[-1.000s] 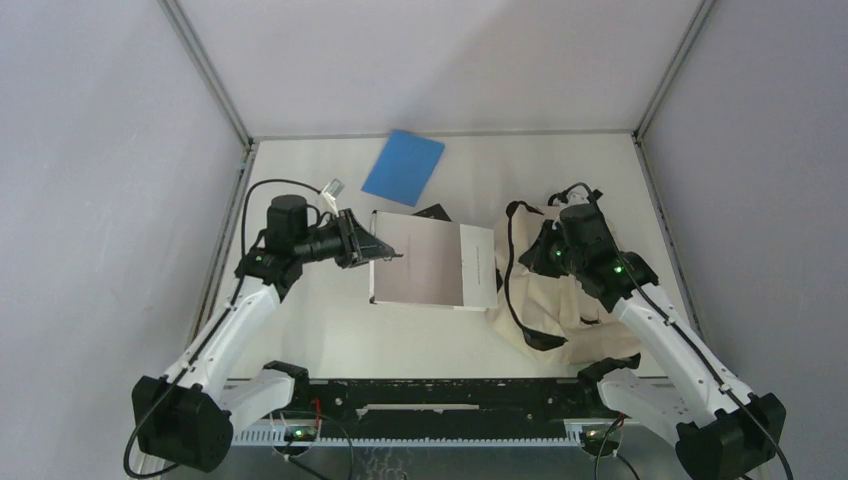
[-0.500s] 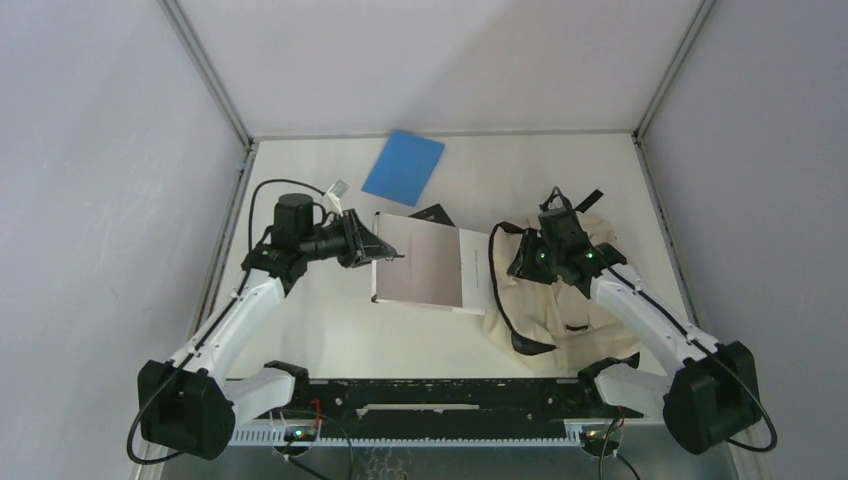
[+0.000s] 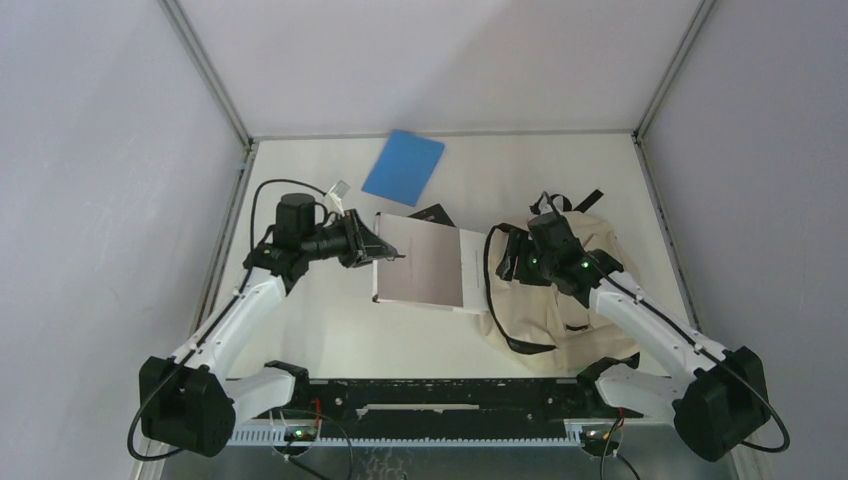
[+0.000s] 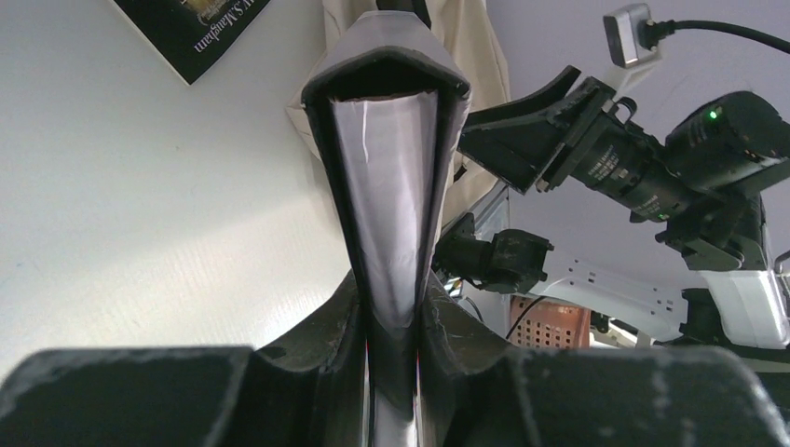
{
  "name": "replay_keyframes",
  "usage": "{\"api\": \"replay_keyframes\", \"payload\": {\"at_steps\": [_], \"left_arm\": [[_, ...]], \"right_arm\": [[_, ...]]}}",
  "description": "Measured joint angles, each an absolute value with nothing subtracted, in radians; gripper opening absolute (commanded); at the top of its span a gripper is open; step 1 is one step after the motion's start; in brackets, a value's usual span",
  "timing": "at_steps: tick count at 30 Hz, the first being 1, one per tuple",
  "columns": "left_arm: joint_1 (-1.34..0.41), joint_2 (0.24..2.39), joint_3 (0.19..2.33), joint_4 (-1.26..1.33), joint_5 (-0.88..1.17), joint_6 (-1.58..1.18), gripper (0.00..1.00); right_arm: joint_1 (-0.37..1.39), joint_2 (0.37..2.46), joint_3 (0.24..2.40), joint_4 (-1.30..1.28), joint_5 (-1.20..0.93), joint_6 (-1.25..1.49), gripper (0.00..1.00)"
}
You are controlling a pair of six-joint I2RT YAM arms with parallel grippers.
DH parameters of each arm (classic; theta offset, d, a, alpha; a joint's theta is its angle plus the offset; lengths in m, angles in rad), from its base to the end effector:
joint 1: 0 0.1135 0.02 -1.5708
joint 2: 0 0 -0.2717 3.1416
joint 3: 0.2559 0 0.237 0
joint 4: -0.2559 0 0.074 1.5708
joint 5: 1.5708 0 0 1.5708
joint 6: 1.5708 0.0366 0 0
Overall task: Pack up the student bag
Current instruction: Place the book in the student bag.
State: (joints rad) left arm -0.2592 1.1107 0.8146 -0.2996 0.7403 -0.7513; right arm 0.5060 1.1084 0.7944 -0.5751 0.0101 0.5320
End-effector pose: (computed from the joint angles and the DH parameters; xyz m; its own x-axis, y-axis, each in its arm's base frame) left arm 0.2061 -0.0802 0.2907 -0.8939 -0.2843 -0.3466 0.1625 0.5151 -0.8416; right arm 0.1796 0.0991 0.2570 -0.8284 0.1209 -0.5470 -0.0683 0.9473 0.3129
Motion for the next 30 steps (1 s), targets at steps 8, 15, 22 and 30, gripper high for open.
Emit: {"api": "replay_keyframes", "payload": {"at_steps": [8, 15, 22, 30], "left_arm": [[-0.308, 1.112, 0.815, -0.243, 0.741, -0.778, 0.00], [-0.345, 1.131, 0.815, -0.218, 0.736, -0.797, 0.00], [-0.351, 1.132, 0.815, -0.202, 0.732, -0.810, 0.00], [-0.352, 1.131, 0.815, -0.188, 0.741, -0.826, 0.00]], "right_arm": [[0.568, 1.056, 0.794, -0.552, 0.016, 0.533, 0.67], [0.598, 1.108, 0.794, -0.543, 0.019, 0.544, 0.43], [0.603, 1.126, 0.794, -0.539, 0.031, 0.574, 0.00], [0.554, 1.001, 0.793, -0.582, 0.085, 0.582, 0.00]]}}
